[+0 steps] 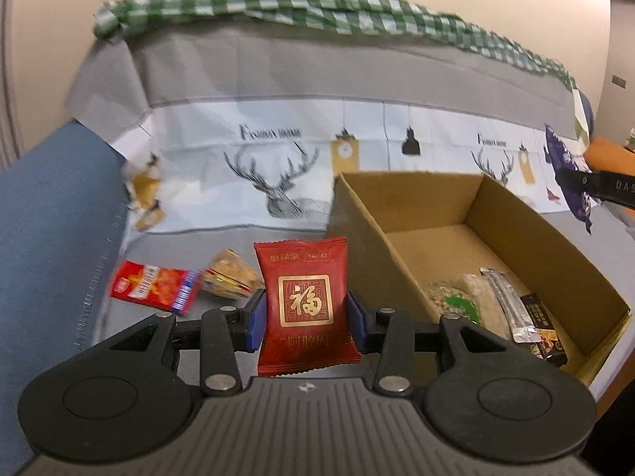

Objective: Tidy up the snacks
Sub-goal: 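Lift both held snacks and carry them over the cardboard box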

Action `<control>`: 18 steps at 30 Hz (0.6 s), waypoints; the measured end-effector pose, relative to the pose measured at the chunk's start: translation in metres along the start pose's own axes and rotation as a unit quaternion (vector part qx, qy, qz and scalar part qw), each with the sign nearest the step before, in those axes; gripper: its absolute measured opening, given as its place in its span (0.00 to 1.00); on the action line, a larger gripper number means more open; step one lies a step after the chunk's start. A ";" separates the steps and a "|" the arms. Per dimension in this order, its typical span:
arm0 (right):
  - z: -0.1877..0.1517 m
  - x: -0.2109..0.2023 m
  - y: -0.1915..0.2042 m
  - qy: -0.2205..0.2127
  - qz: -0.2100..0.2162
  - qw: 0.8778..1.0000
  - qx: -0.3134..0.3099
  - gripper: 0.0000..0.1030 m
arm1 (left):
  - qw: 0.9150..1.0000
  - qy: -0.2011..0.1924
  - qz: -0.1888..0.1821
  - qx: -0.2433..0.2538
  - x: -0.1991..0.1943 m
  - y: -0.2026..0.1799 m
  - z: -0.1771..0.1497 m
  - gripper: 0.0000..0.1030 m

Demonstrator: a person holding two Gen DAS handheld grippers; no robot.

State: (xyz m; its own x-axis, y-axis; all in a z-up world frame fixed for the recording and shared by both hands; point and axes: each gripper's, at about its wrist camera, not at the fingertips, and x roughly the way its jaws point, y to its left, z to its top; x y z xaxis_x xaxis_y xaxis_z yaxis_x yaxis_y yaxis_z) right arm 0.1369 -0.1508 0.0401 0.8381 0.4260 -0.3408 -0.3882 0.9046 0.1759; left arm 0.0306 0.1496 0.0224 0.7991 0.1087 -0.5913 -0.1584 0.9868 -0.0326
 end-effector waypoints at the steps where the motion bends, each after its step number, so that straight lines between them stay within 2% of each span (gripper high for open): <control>1: 0.001 0.003 -0.004 0.001 -0.001 1.000 0.003 0.17 | 1.000 0.003 0.000 0.000 0.003 -0.001 0.001 0.45; 5: -0.001 0.012 -0.012 0.007 -0.005 1.000 0.000 0.17 | 1.000 -0.004 -0.011 0.003 0.006 -0.011 0.004 0.45; 9: -0.004 0.011 -0.009 0.008 -0.006 1.000 -0.001 0.17 | 0.999 -0.028 -0.018 0.012 0.002 -0.026 0.014 0.45; 11: -0.003 0.010 -0.012 0.007 -0.008 1.000 0.002 0.17 | 0.999 -0.035 -0.023 0.011 0.005 -0.036 0.028 0.45; 16: -0.001 0.011 -0.012 0.003 -0.013 1.000 0.003 0.17 | 0.995 -0.071 -0.069 0.020 0.021 -0.076 0.085 0.45; 18: -0.001 0.012 -0.011 0.001 -0.017 1.000 0.000 0.17 | 0.992 -0.086 -0.089 0.023 0.030 -0.092 0.098 0.45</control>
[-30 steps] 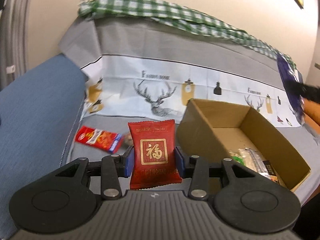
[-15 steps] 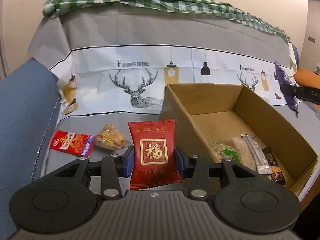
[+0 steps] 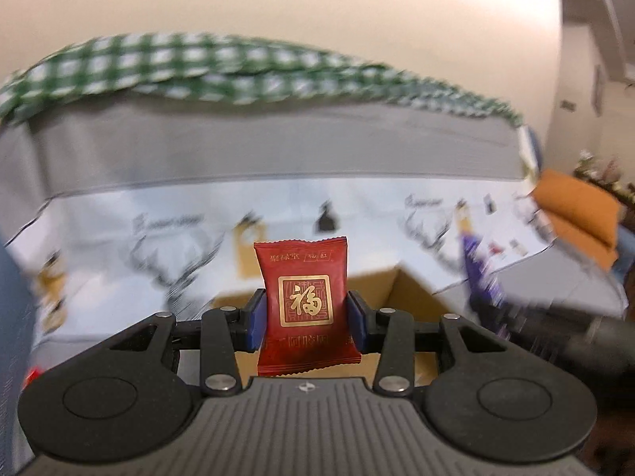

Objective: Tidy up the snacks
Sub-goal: 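Lift both held snacks and carry them over the cardboard box, then open both tools to drop the candy bar and red packet into the box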

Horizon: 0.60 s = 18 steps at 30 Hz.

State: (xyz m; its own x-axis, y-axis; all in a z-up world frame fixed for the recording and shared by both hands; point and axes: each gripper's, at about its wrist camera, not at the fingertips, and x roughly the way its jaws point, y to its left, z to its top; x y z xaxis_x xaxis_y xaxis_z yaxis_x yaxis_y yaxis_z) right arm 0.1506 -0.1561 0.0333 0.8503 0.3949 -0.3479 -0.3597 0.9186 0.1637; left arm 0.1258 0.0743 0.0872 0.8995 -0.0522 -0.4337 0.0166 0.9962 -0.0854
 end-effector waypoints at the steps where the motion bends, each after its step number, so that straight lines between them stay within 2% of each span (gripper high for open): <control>1: 0.000 0.000 0.000 -0.002 -0.004 1.000 -0.001 0.17 | 1.000 -0.007 -0.006 0.001 0.005 -0.005 0.001 0.45; 3: -0.001 0.002 -0.001 0.000 -0.012 1.000 -0.002 0.17 | 1.000 -0.017 -0.011 0.010 0.014 -0.011 -0.011 0.45; 4: -0.001 0.003 -0.002 0.001 -0.015 1.000 -0.002 0.17 | 1.000 -0.010 -0.010 0.021 0.018 -0.015 -0.018 0.45; 7: -0.002 0.006 -0.002 0.006 -0.021 1.000 -0.010 0.17 | 0.998 0.035 0.002 0.053 0.037 -0.025 -0.035 0.45; 11: -0.001 0.011 -0.002 0.015 -0.027 0.999 -0.025 0.17 | 0.998 0.036 -0.011 0.043 0.048 -0.021 -0.033 0.45; 18: -0.001 0.025 -0.002 0.035 -0.037 0.999 -0.012 0.17 | 0.998 0.069 -0.006 0.010 0.062 -0.009 -0.032 0.45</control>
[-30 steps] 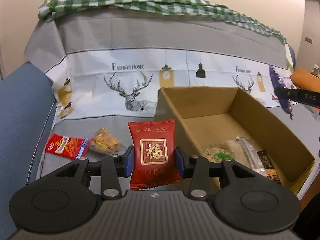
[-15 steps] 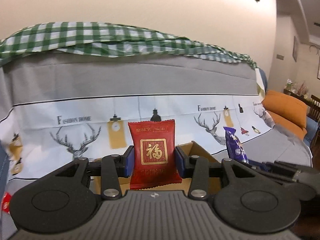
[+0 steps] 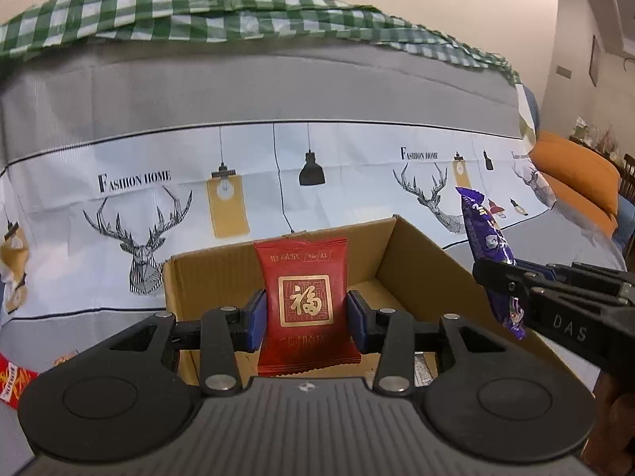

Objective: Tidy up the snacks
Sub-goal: 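Open both tools to drop the candy bar and red packet into the box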

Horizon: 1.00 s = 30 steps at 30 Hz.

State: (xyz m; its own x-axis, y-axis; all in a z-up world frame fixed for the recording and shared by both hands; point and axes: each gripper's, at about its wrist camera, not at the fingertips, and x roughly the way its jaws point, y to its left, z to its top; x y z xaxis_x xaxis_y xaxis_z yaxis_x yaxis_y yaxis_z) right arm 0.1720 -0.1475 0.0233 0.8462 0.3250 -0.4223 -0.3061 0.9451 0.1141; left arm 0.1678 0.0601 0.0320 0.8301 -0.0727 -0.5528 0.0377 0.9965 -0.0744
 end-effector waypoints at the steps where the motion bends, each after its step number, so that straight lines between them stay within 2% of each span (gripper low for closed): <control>1: 0.000 0.001 0.002 0.000 0.000 1.000 -0.002 0.17 | 1.000 0.001 0.000 0.000 -0.001 0.000 0.000 0.45; 17: -0.001 0.004 0.018 0.000 0.004 1.000 -0.014 0.17 | 1.000 0.005 -0.001 -0.020 -0.002 0.009 0.003 0.45; 20: -0.002 0.009 0.019 0.016 0.009 1.000 -0.015 0.18 | 1.000 0.004 -0.007 -0.026 -0.004 0.010 0.004 0.53; 21: -0.003 0.011 0.020 0.024 0.007 1.000 -0.016 0.22 | 1.000 0.003 -0.010 -0.029 -0.005 0.011 0.005 0.59; 24: -0.004 0.014 0.022 0.030 -0.004 0.999 -0.015 0.45 | 0.999 -0.006 -0.009 -0.030 -0.010 0.012 0.007 0.60; 30: -0.004 0.012 0.027 0.017 -0.011 1.000 -0.015 0.54 | 0.999 -0.033 0.004 -0.034 -0.022 0.022 0.014 0.60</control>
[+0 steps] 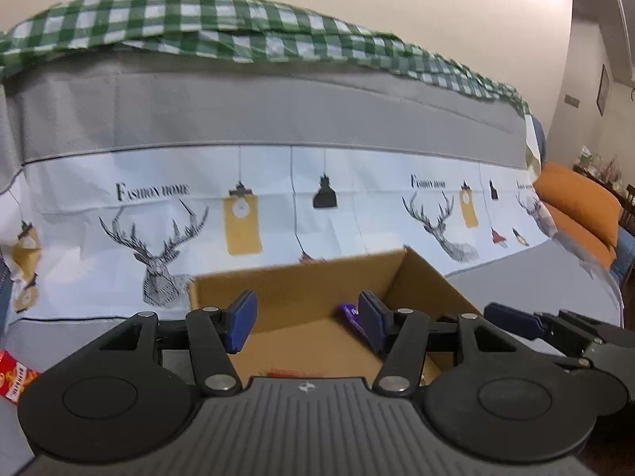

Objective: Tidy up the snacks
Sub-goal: 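Open both tools to drop the candy bar and red packet into the box, then move both tools back to the remaining snacks on the sofa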

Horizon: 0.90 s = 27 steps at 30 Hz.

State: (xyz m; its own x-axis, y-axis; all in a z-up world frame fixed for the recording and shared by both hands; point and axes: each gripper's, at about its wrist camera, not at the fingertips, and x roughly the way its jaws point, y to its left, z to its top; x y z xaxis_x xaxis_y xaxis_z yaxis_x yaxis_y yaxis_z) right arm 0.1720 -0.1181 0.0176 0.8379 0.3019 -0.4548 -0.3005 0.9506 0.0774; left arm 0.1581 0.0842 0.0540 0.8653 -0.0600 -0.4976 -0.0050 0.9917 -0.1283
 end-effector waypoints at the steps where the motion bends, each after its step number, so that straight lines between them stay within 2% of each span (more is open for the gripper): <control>1: 0.000 0.000 0.002 -0.003 0.000 1.000 0.000 0.55 | 1.000 -0.006 -0.001 -0.002 -0.002 0.003 0.001 0.60; 5: 0.002 -0.001 0.008 -0.010 0.004 1.000 0.006 0.55 | 1.000 -0.017 -0.003 -0.008 -0.008 0.019 0.005 0.59; 8: 0.003 -0.004 0.017 -0.018 0.008 1.000 0.008 0.54 | 1.000 0.007 -0.005 -0.022 -0.008 0.035 0.008 0.55; 10: 0.004 -0.007 0.024 -0.024 0.012 1.000 0.006 0.53 | 0.999 0.025 -0.007 -0.037 -0.007 0.048 0.009 0.48; 11: 0.005 -0.009 0.028 -0.028 0.016 0.999 0.006 0.51 | 0.998 0.032 -0.009 -0.047 -0.007 0.056 0.010 0.46; 13: 0.007 -0.013 0.036 -0.037 0.027 0.999 0.005 0.34 | 0.997 0.032 -0.012 -0.064 -0.010 0.072 0.011 0.38; 15: 0.008 -0.017 0.043 -0.044 0.042 0.998 0.007 0.24 | 0.996 0.027 -0.010 -0.090 -0.015 0.090 0.014 0.35; 17: 0.007 -0.022 0.051 -0.057 0.059 0.997 0.012 0.19 | 0.993 0.020 -0.003 -0.112 -0.018 0.105 0.016 0.33; 19: 0.007 -0.027 0.062 -0.065 0.081 0.995 0.010 0.19 | 0.988 0.018 0.021 -0.150 -0.018 0.126 0.015 0.33; 20: 0.007 -0.027 0.068 -0.064 0.093 0.994 0.008 0.19 | 0.985 0.020 0.031 -0.170 -0.018 0.135 0.015 0.33; 22: 0.010 -0.024 0.083 -0.043 0.124 0.991 0.006 0.19 | 0.972 0.025 0.055 -0.229 -0.016 0.159 0.010 0.33; 25: 0.024 -0.007 0.109 0.010 0.174 0.984 0.026 0.20 | 0.939 0.040 0.094 -0.328 -0.016 0.201 -0.002 0.34; 27: 0.037 0.009 0.135 0.045 0.206 0.977 0.031 0.22 | 0.913 0.053 0.135 -0.381 -0.018 0.230 -0.011 0.36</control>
State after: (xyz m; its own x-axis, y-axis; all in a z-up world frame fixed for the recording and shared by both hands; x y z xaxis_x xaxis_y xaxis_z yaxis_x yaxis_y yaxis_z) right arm 0.1557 0.0154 0.0569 0.6066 0.6557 -0.4496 -0.5735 0.7525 0.3237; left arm 0.1358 0.3121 0.0240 0.7274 0.1235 -0.6750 -0.5935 0.6071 -0.5284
